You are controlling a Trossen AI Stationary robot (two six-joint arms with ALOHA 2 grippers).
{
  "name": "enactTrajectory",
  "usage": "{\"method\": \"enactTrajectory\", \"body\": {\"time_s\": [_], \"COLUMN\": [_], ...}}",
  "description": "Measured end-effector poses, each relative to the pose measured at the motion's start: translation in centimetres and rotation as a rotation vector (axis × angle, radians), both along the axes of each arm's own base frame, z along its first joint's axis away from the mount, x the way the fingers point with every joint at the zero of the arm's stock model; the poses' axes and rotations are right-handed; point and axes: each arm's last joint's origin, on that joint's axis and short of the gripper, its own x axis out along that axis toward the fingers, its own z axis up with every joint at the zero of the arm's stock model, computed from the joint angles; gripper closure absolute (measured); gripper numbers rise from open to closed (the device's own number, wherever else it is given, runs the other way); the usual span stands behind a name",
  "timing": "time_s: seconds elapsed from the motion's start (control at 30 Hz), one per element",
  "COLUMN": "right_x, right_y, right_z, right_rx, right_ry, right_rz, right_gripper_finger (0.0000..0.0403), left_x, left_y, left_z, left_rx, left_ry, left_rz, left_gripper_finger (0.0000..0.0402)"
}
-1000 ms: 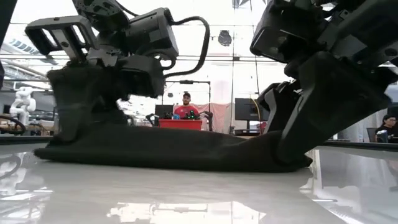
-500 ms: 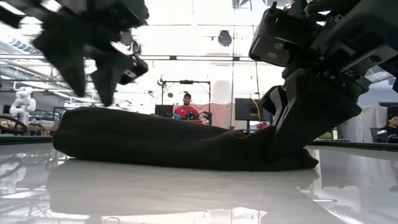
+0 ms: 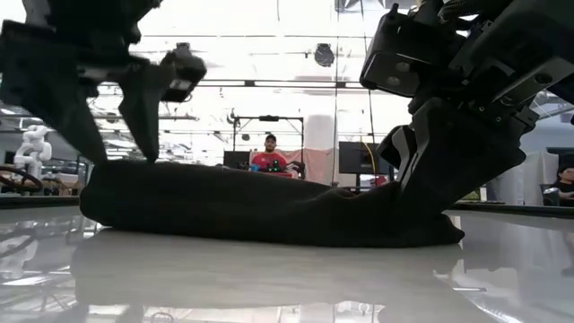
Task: Roll napkin
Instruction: Roll the black napkin
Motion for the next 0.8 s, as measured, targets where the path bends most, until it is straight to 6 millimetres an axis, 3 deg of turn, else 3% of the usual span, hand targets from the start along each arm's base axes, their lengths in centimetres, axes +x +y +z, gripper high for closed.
{"method": "enactTrajectory", "body": {"time_s": [0.33, 0.43, 0.6, 0.8], "right_x": [0.0, 0.0, 0.1, 0.1], "right_y": [0.0, 0.0, -0.1, -0.2], "right_z": [0.0, 0.0, 0.0, 0.0], "right_rx": [0.002, 0.002, 0.008, 0.021], "right_ry": [0.0, 0.0, 0.002, 0.004], "right_rz": [-0.003, -0.003, -0.01, -0.031], "right_gripper_finger": [0.0395, 0.0395, 0.0395, 0.0395], "left_x": [-1.0, -1.2, -0.7, 0.4], "left_y": [0.5, 0.6, 1.3, 1.2], "left_z": [-2.1, -2.4, -3.7, -5.0], "left_rx": [-0.083, -0.078, -0.068, -0.118], "left_ry": [0.027, 0.029, 0.059, 0.055], "left_rz": [0.041, 0.054, 0.14, 0.15], "left_gripper_finger": [0.0146, 0.014, 0.0193, 0.0328]}}
